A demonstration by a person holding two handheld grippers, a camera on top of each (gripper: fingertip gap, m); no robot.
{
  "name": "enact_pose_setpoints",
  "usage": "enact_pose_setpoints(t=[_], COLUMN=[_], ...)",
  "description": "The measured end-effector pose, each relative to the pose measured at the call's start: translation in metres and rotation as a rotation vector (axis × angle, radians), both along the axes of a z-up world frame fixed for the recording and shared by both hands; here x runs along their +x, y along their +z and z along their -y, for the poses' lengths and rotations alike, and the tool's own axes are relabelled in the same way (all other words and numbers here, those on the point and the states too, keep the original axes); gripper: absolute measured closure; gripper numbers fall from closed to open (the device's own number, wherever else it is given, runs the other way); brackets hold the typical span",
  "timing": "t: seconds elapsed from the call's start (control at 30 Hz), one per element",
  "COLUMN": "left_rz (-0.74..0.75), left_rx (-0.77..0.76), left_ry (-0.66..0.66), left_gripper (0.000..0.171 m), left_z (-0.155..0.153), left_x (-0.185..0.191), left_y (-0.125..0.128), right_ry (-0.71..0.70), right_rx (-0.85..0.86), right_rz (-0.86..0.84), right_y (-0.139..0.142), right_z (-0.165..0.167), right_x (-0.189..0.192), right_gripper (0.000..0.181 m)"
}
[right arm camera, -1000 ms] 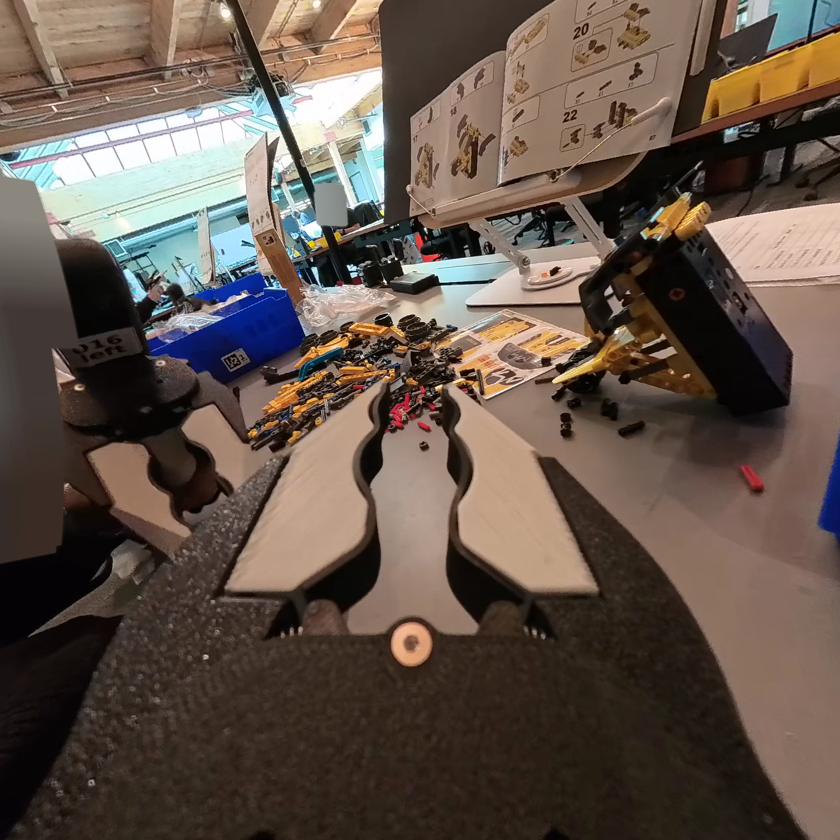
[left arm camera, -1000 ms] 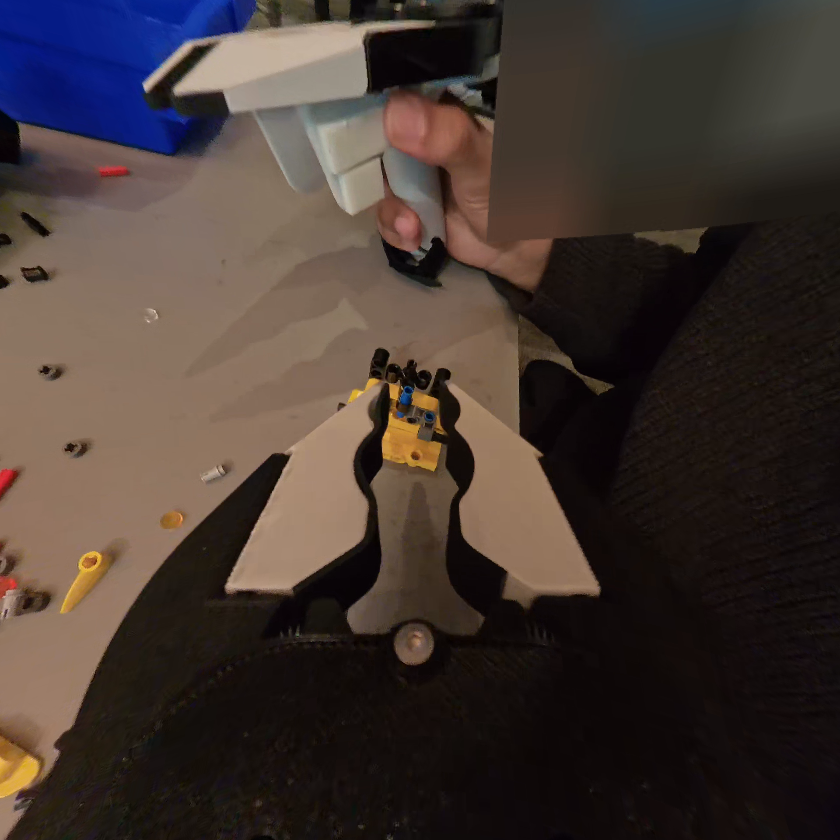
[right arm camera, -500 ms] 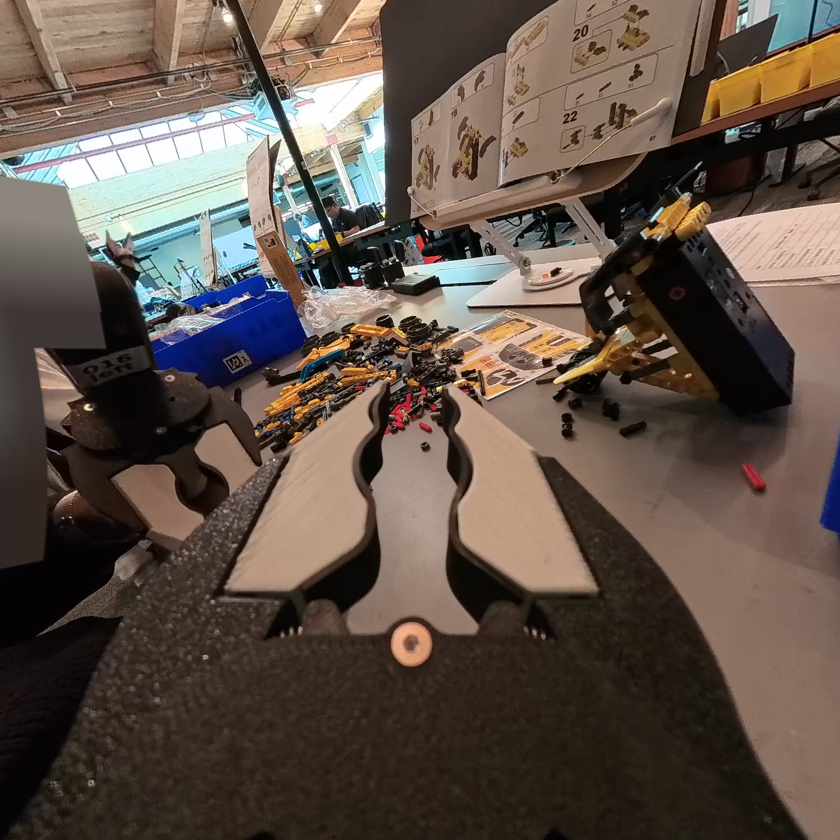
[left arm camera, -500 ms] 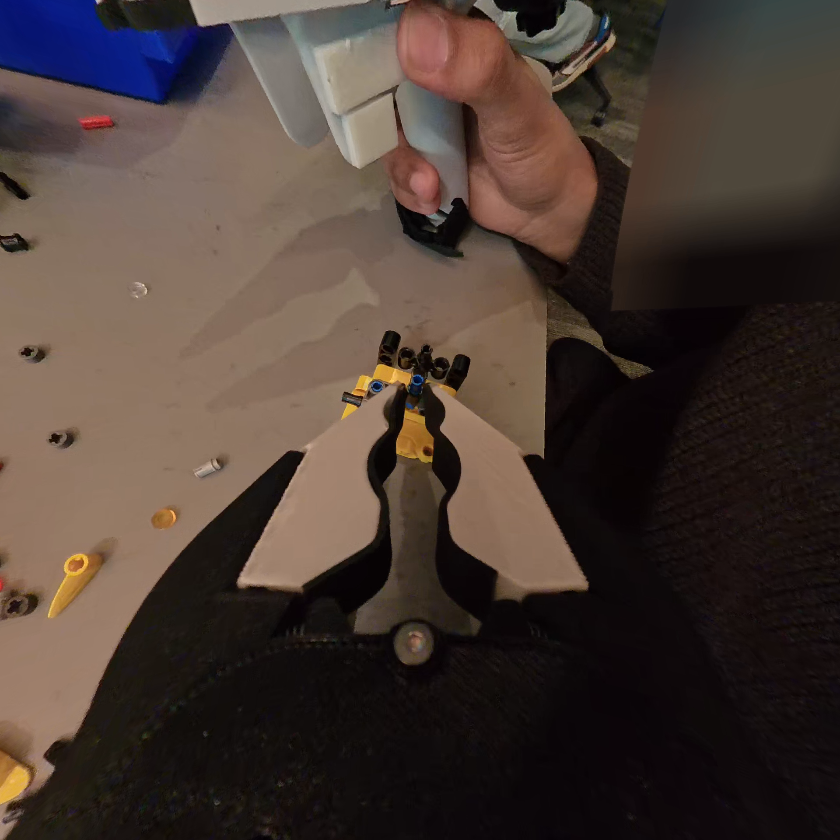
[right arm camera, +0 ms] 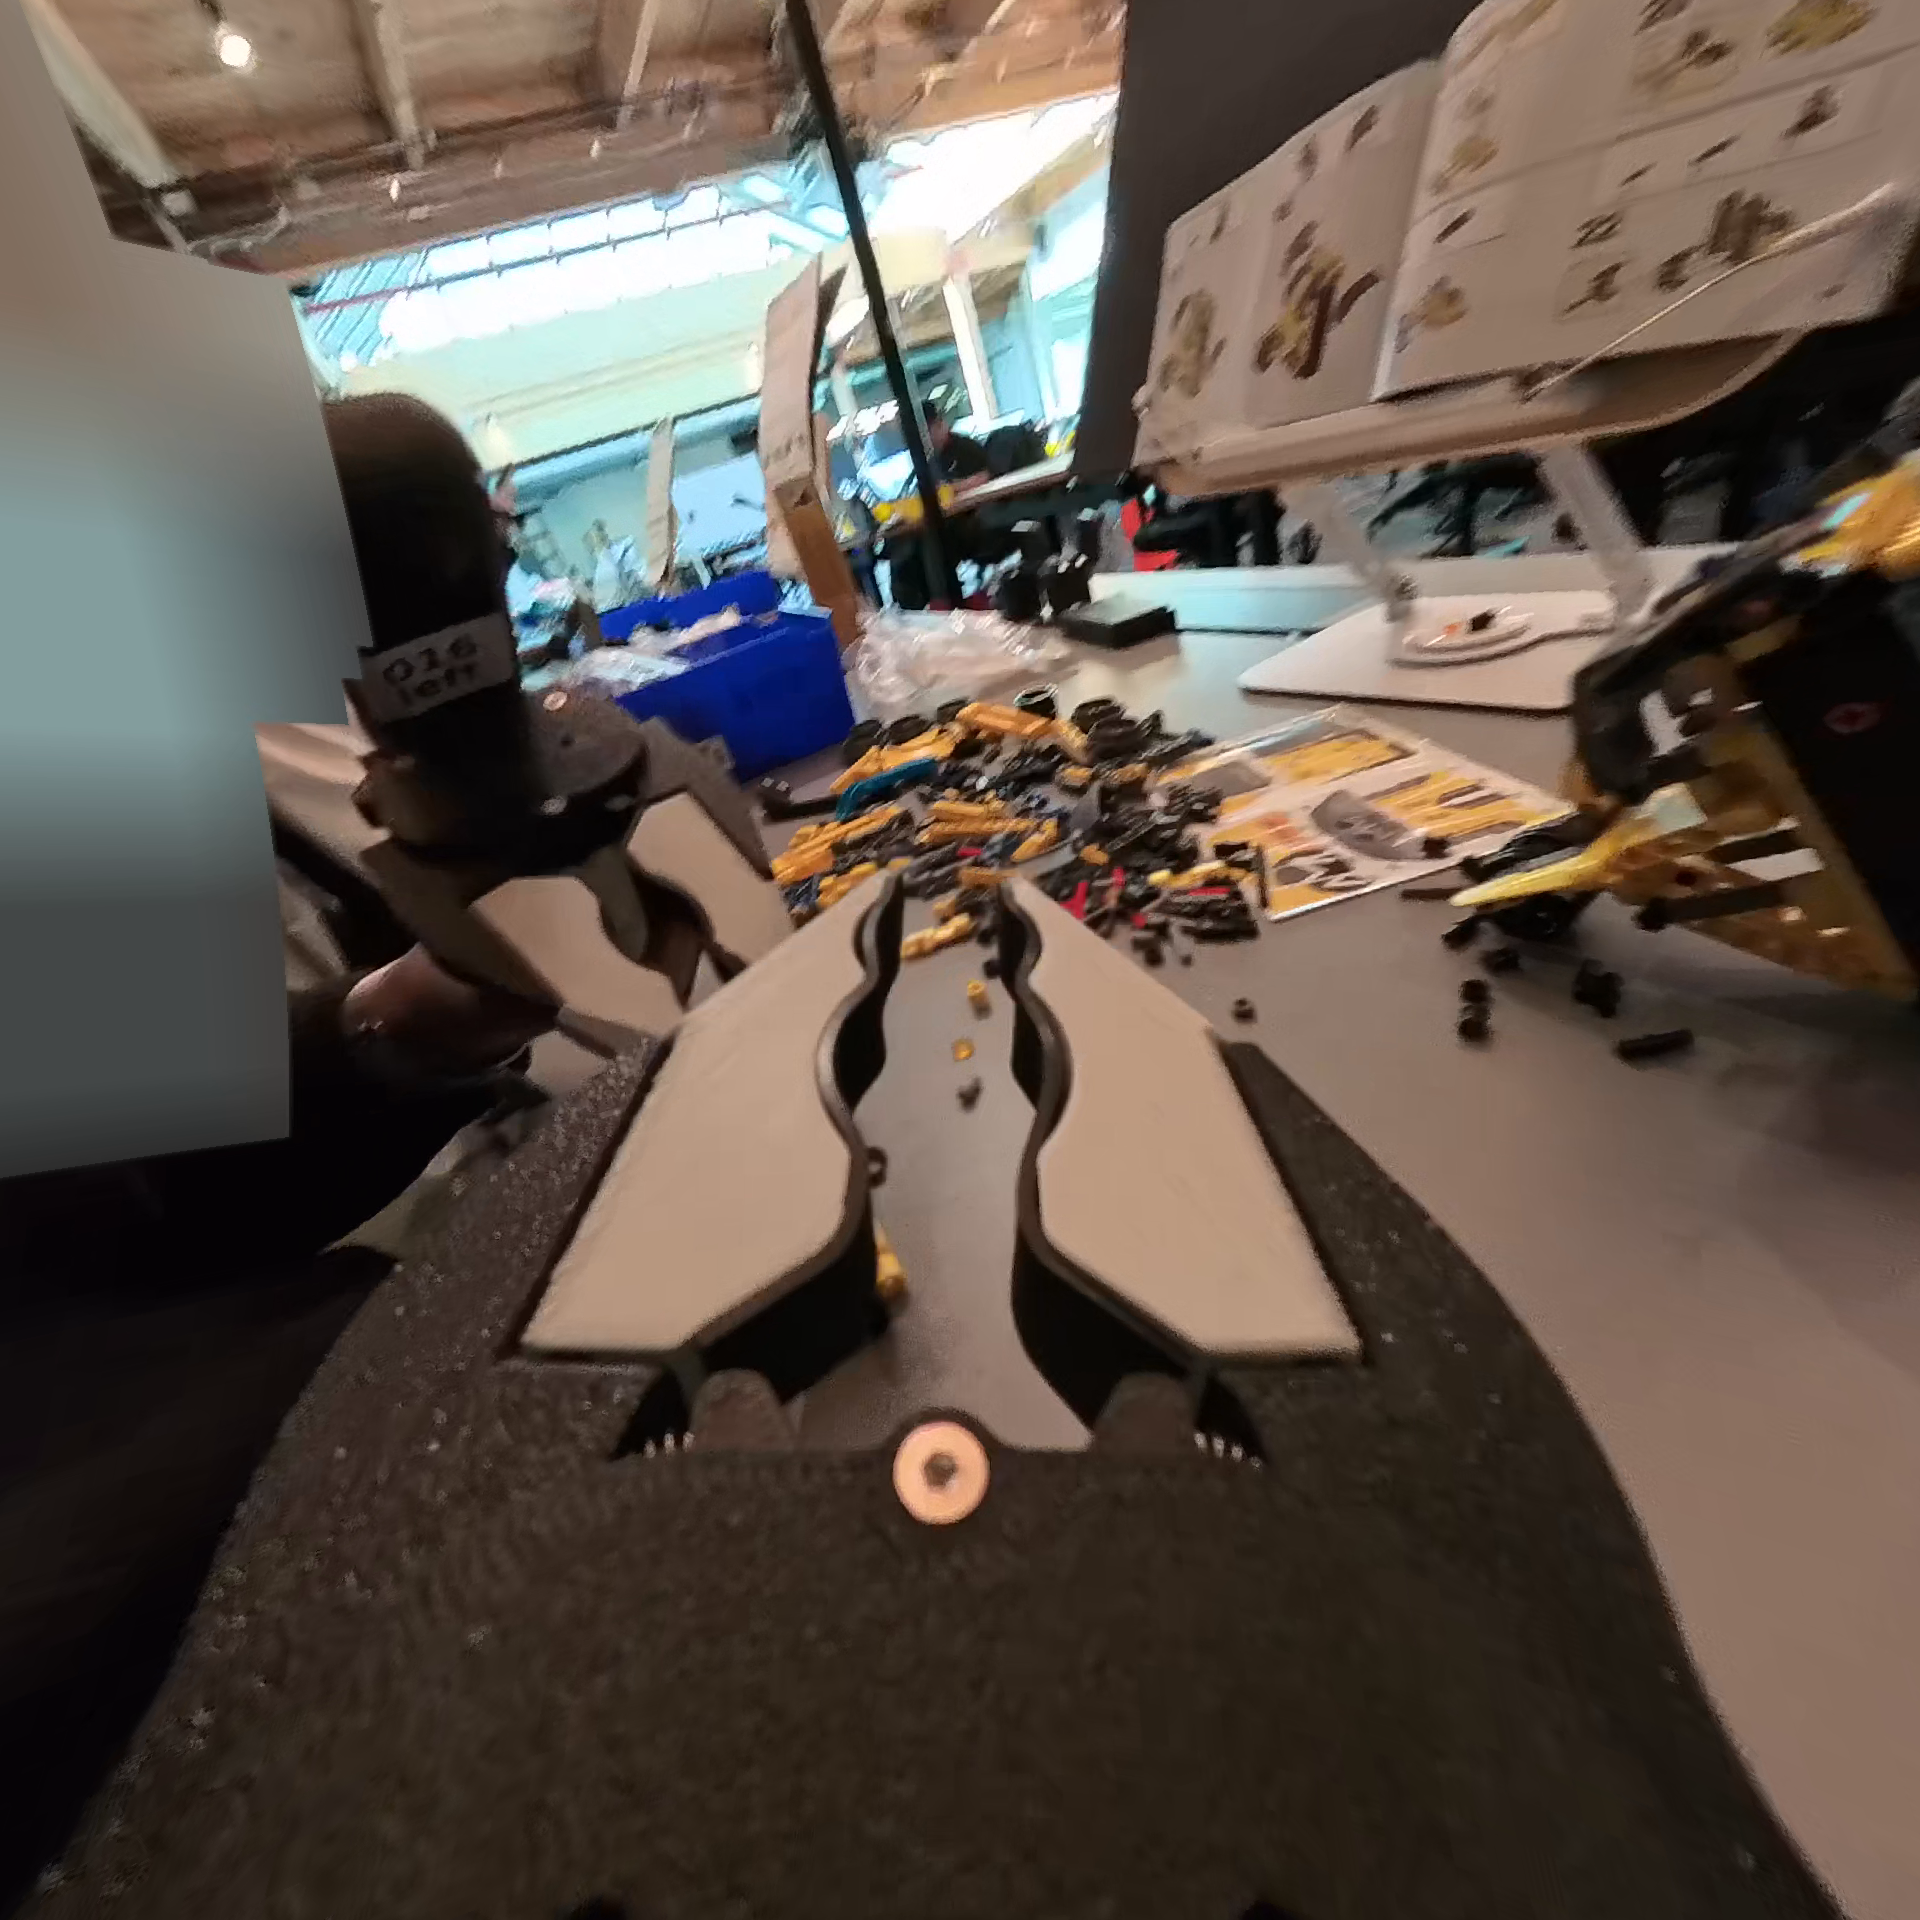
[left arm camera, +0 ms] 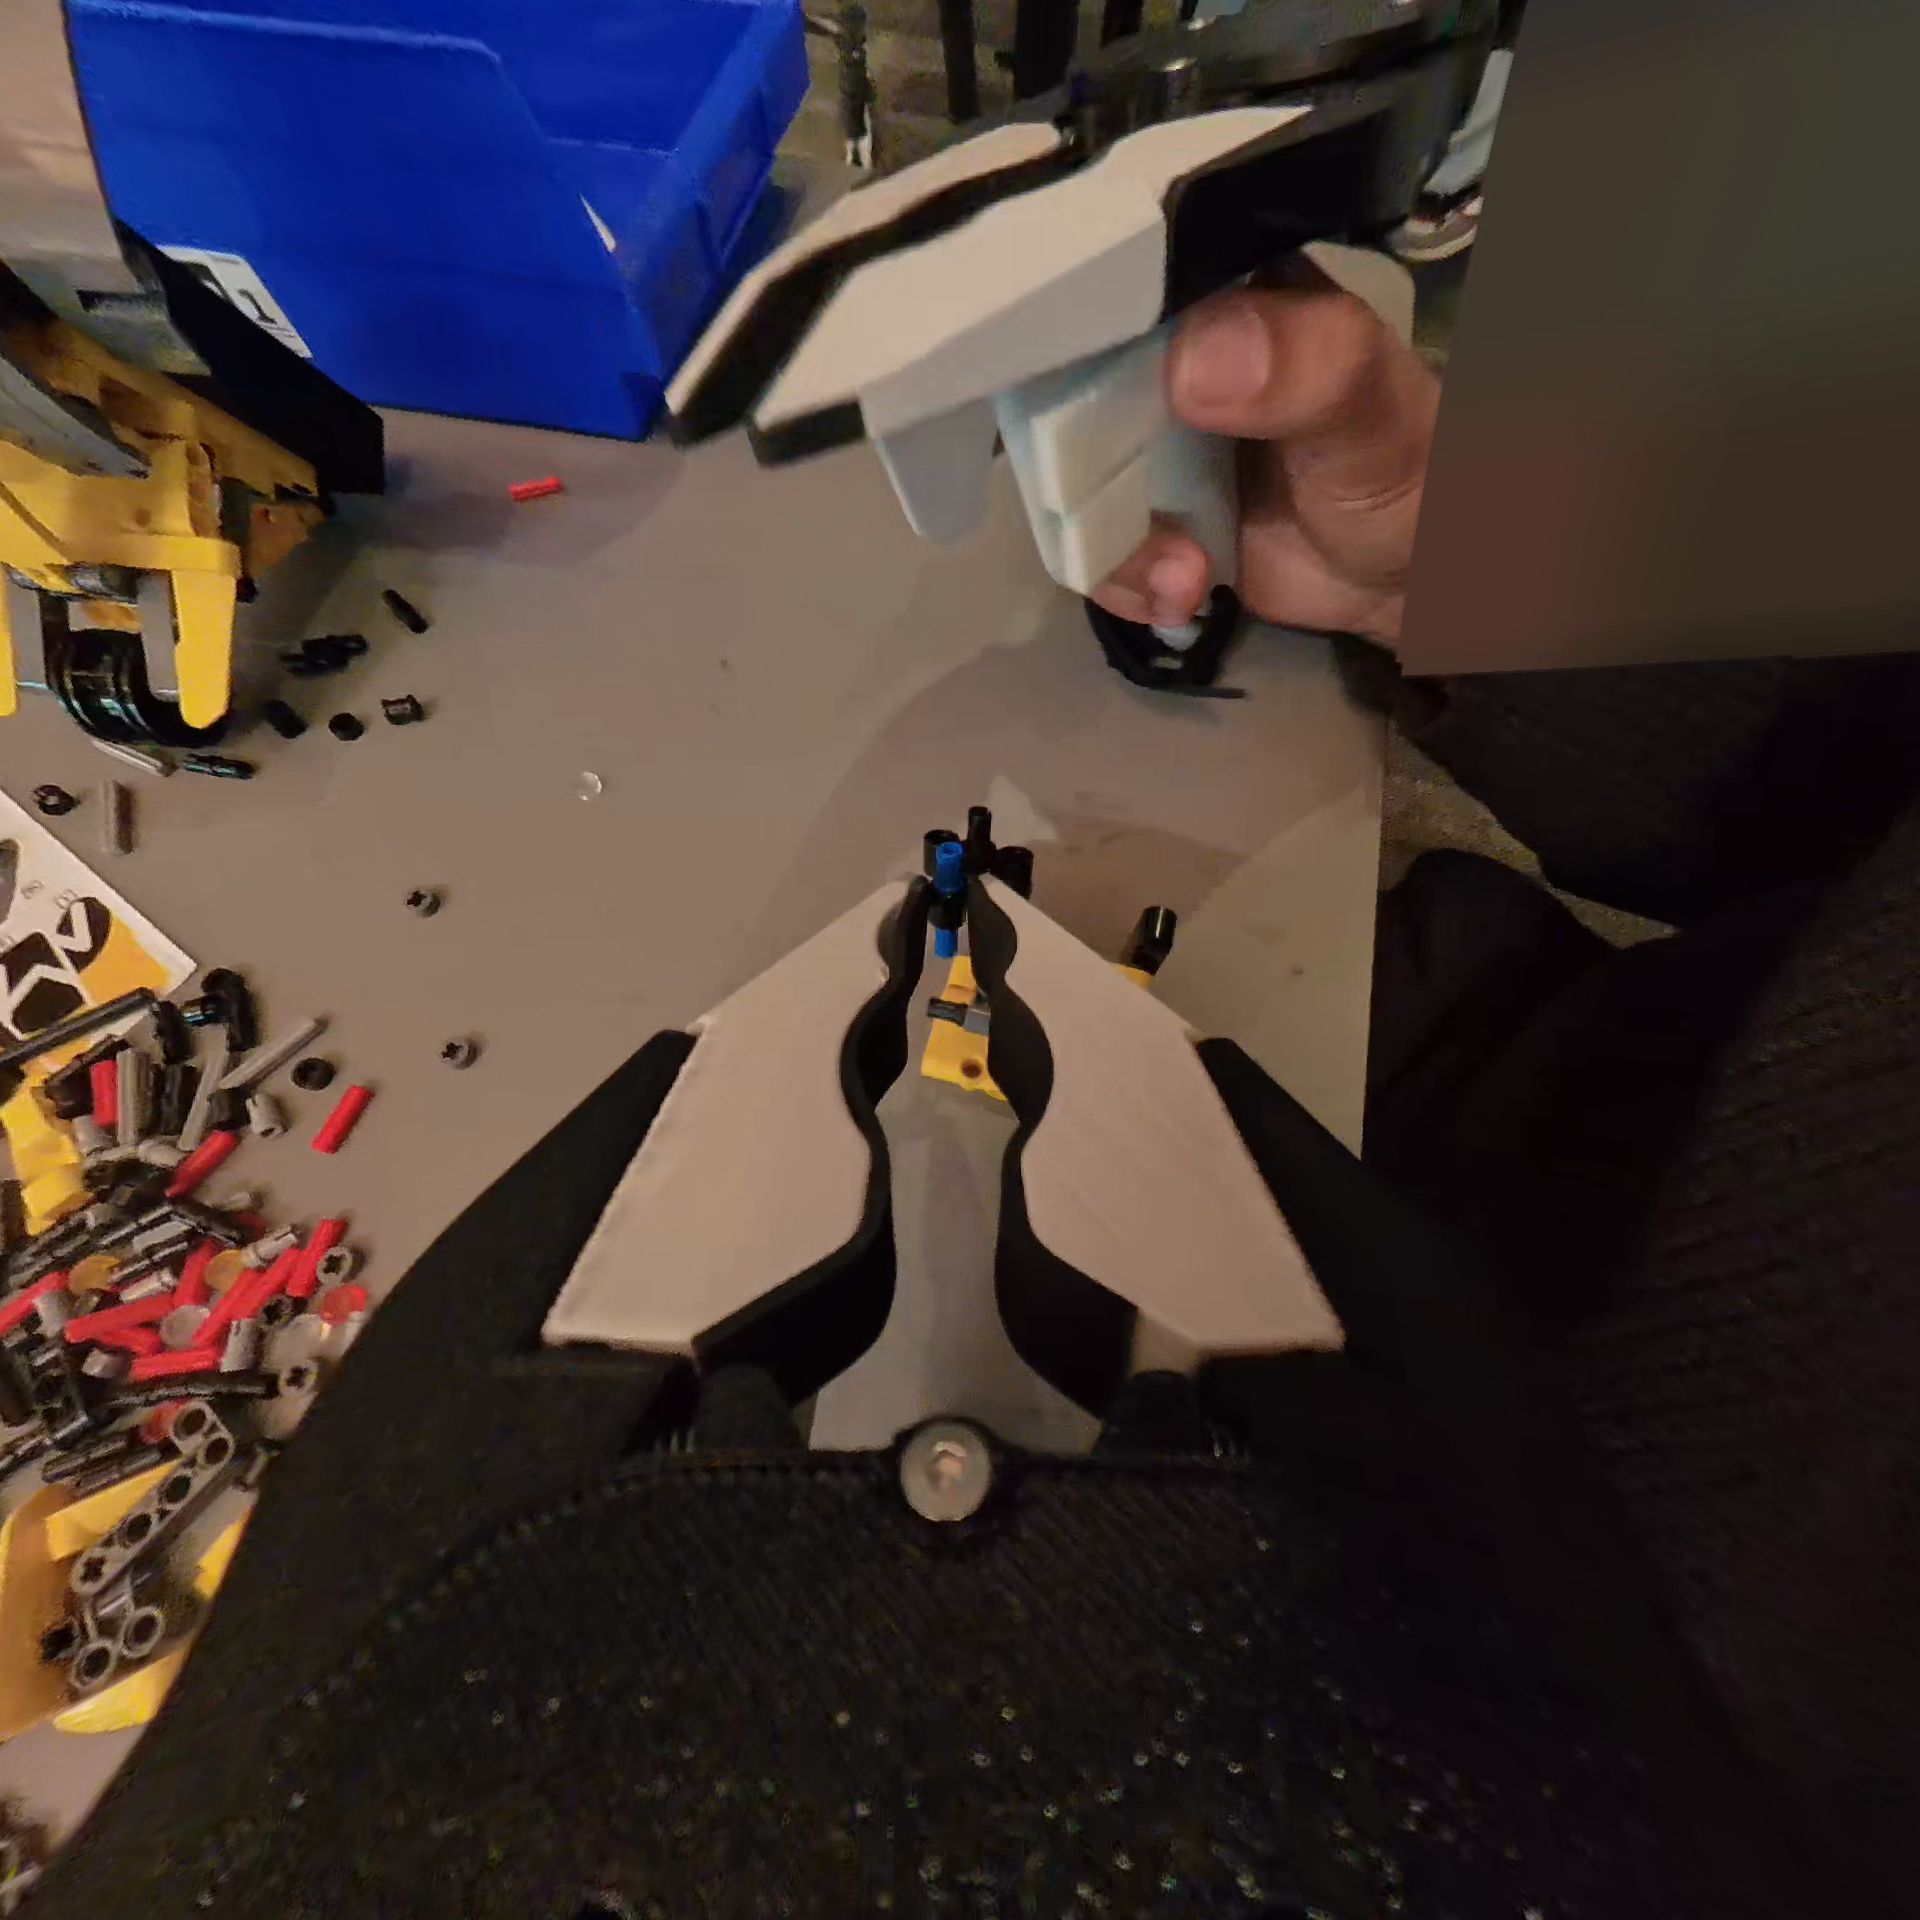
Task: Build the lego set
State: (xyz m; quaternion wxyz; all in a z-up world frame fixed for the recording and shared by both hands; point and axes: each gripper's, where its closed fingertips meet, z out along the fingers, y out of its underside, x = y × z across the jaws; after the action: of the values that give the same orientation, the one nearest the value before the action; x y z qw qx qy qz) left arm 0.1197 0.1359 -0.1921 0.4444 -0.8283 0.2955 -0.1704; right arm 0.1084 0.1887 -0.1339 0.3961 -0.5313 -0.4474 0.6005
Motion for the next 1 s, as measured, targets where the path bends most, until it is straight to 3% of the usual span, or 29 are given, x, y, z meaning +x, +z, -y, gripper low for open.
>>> enact_pose_setpoints(t=[0.13, 0.23, 0.4, 0.8, 1.0], left_rz=[-0.008, 0.009, 0.06, 0.047, -0.001], left_rx=[0.001, 0.0, 0.014, 0.03, 0.048], left_ry=[0.007, 0.016, 0.012, -0.062, -0.151], left_gripper=[0.168, 0.168, 0.169, 0.169, 0.169], left_z=[-0.004, -0.008, -0.013, -0.017, -0.01], left_x=[0.003, 0.003, 0.004, 0.02, 0.034], left_y=[0.001, 0.002, 0.011, 0.013, 0.009], right_ry=[0.151, 0.23, 0.269, 0.204, 0.323], right_rx=[0.043, 0.138, 0.195, 0.185, 0.06], right_rz=[0.096, 0.214, 0.345, 0.338, 0.341], right_y=[-0.004, -0.024, -0.052, -0.048, -0.049], right_z=[0.025, 0.039, 0.046, 0.026, 0.04], right_x=[0.008, 0.015, 0.014, 0.03, 0.037], right_gripper=[0.166, 0.177, 0.181, 0.176, 0.169])
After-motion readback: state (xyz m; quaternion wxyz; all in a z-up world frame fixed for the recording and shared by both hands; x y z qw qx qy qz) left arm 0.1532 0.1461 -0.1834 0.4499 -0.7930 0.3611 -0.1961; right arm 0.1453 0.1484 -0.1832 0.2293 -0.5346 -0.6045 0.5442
